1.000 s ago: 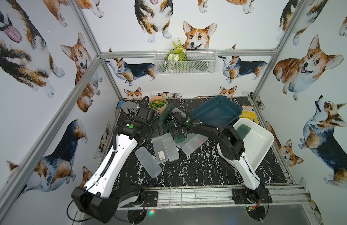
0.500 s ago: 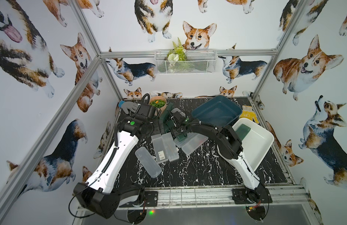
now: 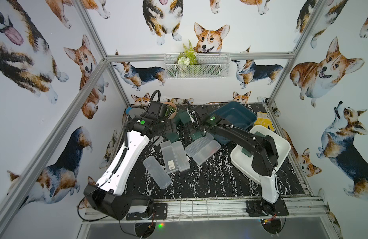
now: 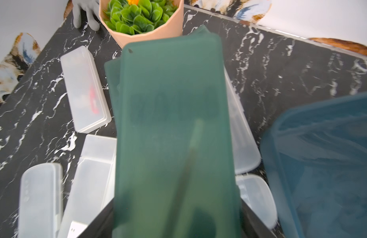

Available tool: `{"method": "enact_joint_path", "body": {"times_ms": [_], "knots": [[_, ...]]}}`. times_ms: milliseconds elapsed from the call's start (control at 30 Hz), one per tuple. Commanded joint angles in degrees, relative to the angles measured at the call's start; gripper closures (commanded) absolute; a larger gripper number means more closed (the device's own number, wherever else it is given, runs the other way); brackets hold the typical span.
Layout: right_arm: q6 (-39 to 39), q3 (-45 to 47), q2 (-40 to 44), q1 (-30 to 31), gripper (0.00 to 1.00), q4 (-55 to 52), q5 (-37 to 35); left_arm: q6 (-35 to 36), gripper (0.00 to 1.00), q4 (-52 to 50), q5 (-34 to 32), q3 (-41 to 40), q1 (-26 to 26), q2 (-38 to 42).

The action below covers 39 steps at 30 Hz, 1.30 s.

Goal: Place the pencil cases by color into the storage box
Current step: Pick up the pencil case from the center of the board, then place the pencil case at the storage box.

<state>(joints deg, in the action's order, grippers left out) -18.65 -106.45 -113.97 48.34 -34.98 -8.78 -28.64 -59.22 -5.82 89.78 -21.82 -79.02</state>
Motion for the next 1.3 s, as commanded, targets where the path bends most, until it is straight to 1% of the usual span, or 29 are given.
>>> {"method": "enact_joint_path", "body": {"times_ms": [0, 200, 300, 367, 433, 600, 667, 733, 833, 900, 1133, 1267], "knots": [[-3.0, 4.0, 7.0, -1.8, 0.47, -2.1, -1.7, 0.9, 0.05, 2.7, 2.5, 2.3, 0.2, -1.2], [-9.3, 15.5, 21.8, -9.8, 0.48, -6.1, -4.1, 2.4, 0.04, 5.8, 7.9, 6.3, -0.2, -4.6], [-14.0, 20.9, 27.9, -14.5, 0.49, -10.1, -6.6, 5.0, 0.04, 6.8, 8.3, 7.6, -2.4, -6.5], [-16.6, 25.1, 31.5, -18.0, 0.49, -12.8, -8.7, 6.7, 0.04, 7.5, 8.1, 8.2, -4.9, -7.6], [-18.8, 28.4, 33.7, -20.8, 0.49, -14.4, -9.3, 8.4, 0.04, 8.8, 8.3, 8.5, -7.7, -8.5], [-26.1, 38.1, 39.7, -30.0, 0.49, -15.3, -7.1, 12.9, 0.04, 11.7, 7.2, 8.6, -15.9, -9.5], [-27.4, 41.1, 41.7, -32.5, 0.49, -14.9, -6.3, 14.6, 0.04, 13.5, 8.2, 7.8, -18.7, -9.2], [-28.2, 43.0, 42.9, -34.6, 0.49, -15.6, -6.3, 16.2, 0.04, 15.2, 8.9, 6.8, -21.2, -8.7], [-29.1, 44.7, 44.1, -36.1, 0.48, -16.8, -7.2, 18.0, 0.04, 16.9, 9.6, 5.4, -24.4, -8.3], [-30.2, 46.4, 45.3, -37.3, 0.47, -16.7, -7.1, 18.5, 0.04, 17.8, 10.6, 4.4, -25.7, -8.0], [-32.2, 50.5, 46.2, -40.5, 0.47, -15.5, -5.3, 19.2, 0.04, 19.3, 11.3, 1.3, -29.0, -7.4], [-31.8, 51.1, 45.4, -41.4, 0.46, -15.0, -4.6, 18.7, 0.04, 20.2, 11.5, -0.5, -29.8, -6.9]]}}
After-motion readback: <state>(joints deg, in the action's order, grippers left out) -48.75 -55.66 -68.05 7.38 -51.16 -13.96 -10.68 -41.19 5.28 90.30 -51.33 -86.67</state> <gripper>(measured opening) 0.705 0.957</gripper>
